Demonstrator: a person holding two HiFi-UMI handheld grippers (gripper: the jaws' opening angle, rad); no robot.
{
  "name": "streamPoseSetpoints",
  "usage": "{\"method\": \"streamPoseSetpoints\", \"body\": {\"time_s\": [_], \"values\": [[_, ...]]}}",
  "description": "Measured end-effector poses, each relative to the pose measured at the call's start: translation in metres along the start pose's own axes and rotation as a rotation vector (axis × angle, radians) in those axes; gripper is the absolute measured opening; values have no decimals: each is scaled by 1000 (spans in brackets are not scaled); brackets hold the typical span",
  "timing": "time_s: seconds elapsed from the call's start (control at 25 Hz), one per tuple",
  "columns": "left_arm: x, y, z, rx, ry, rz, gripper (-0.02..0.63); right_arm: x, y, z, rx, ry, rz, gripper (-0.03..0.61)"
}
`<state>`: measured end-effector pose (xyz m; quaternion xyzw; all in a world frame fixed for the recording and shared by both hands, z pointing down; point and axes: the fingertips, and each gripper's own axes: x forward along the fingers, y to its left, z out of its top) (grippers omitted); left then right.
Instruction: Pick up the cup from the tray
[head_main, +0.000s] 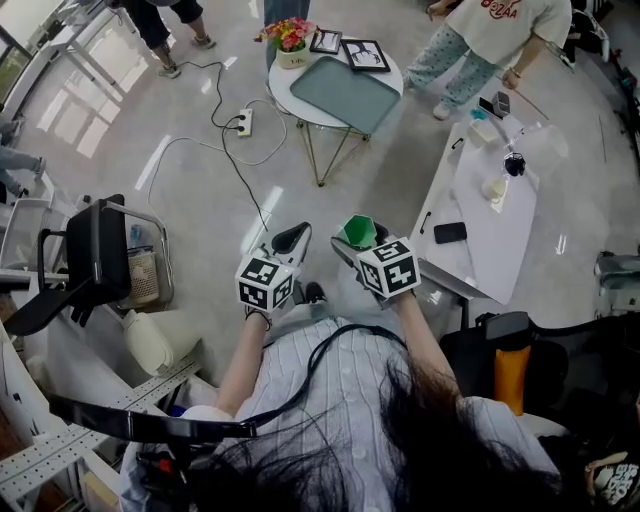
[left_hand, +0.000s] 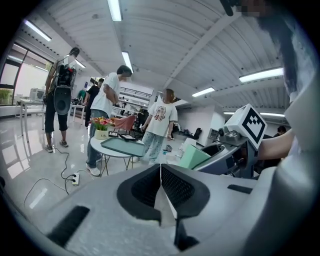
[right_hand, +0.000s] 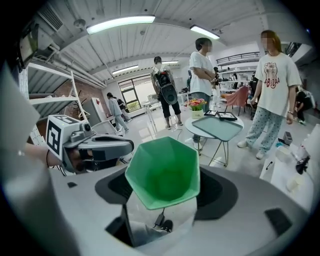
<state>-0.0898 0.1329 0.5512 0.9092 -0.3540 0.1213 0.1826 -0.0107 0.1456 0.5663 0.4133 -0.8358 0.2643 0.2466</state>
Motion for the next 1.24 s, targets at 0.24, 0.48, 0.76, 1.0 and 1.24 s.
{"method": "streamPoseSetpoints", "body": {"time_s": [0.24, 0.48, 0.76, 1.0, 1.24], "values": [[0, -8, 0, 9, 2, -24, 15, -4, 4, 1, 6, -8, 0, 359], [3, -7, 4, 11, -6, -27, 15, -4, -1, 2, 24, -21, -10, 359], [4, -10, 0, 7, 12, -41, 15, -7, -2, 1, 40, -29, -16, 359], [7, -5, 2, 8, 14, -34, 15, -5, -7, 4, 45, -32, -18, 359], [14, -10, -6, -28, 15, -38, 15, -10, -16, 0, 47, -13, -20, 359]]}}
